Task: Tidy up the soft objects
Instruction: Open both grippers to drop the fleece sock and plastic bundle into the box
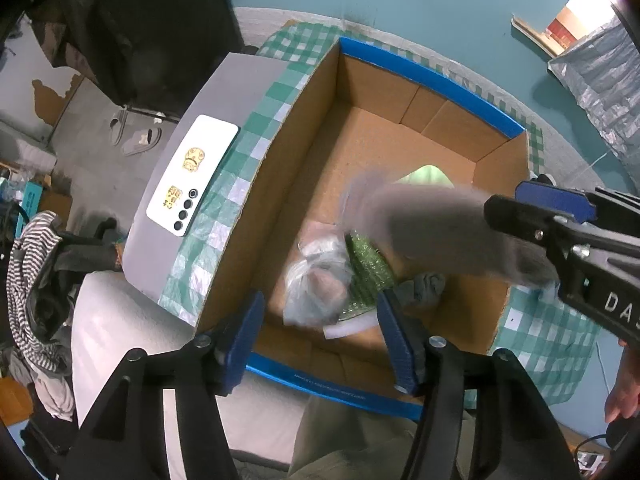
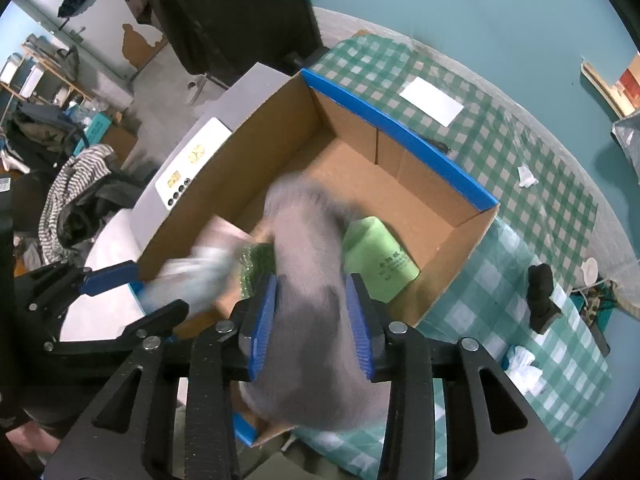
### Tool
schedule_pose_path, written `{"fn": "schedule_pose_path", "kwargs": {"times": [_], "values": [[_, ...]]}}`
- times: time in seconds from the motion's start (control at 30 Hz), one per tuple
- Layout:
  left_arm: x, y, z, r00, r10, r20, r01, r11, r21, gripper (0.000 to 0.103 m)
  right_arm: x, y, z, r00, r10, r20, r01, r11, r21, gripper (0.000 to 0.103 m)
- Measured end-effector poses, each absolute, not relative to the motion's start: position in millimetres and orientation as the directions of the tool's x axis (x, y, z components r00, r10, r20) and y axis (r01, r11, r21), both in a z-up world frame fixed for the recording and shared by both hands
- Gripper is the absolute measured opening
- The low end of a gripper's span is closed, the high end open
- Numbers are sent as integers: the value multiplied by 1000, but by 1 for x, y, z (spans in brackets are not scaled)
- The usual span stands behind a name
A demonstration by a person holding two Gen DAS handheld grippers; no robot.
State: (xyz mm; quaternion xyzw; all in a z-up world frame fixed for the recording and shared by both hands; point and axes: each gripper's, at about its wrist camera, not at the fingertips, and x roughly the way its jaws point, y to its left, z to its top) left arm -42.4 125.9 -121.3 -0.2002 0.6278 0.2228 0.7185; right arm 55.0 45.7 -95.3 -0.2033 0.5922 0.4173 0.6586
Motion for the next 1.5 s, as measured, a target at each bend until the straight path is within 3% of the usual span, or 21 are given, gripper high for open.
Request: {"fn": "schedule_pose_path", "kwargs": {"times": [0.1,0.23,1.5], "values": [[-41,125,-121,115,70,-991,-572,820,-9,62,54,45,-94,-47,311,-949,-790,569,226,39],[-40,122,-121,113,68,-991,-571,821,-9,62,57,40,-89,-44,333,-942,-784,573,239,51],[7,44,-104,145,25,-989,-434,900,-40,62,90,-63,-83,31,301,-953,-654,727,208,58]]}}
